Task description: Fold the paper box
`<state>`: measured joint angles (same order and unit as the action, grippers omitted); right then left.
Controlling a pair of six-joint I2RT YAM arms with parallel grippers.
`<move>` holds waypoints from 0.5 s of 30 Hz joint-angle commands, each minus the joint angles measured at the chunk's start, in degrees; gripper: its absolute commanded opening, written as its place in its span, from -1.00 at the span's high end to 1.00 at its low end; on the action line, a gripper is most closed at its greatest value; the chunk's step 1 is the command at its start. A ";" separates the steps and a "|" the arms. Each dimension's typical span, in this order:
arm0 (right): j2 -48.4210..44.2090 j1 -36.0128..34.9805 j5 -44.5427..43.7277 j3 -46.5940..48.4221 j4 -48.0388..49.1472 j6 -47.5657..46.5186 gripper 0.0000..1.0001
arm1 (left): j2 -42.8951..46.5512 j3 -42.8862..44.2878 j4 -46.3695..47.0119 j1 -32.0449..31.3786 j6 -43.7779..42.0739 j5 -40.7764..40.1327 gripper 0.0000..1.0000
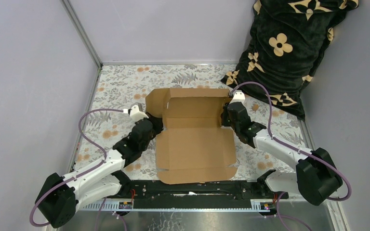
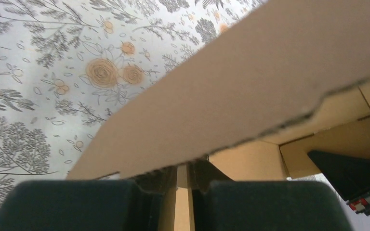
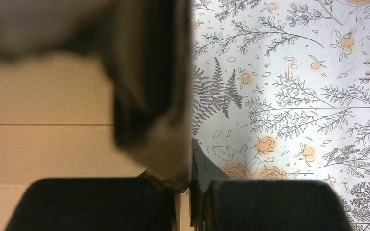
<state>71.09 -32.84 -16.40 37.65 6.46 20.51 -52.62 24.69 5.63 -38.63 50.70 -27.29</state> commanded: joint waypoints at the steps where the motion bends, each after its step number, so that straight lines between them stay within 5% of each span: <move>1: 0.85 -0.02 -1.28 1.30 3.04 1.87 0.89 | -1.85 2.49 4.66 -2.60 0.86 -1.71 0.68; 15: 1.72 -1.12 -3.01 2.61 1.57 2.98 0.89 | -12.69 6.34 6.25 -9.50 0.25 -6.01 0.69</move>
<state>73.87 -33.43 -18.37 37.65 6.20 21.89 -63.22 29.54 8.10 -47.18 51.03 -30.30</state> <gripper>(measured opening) 0.088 0.156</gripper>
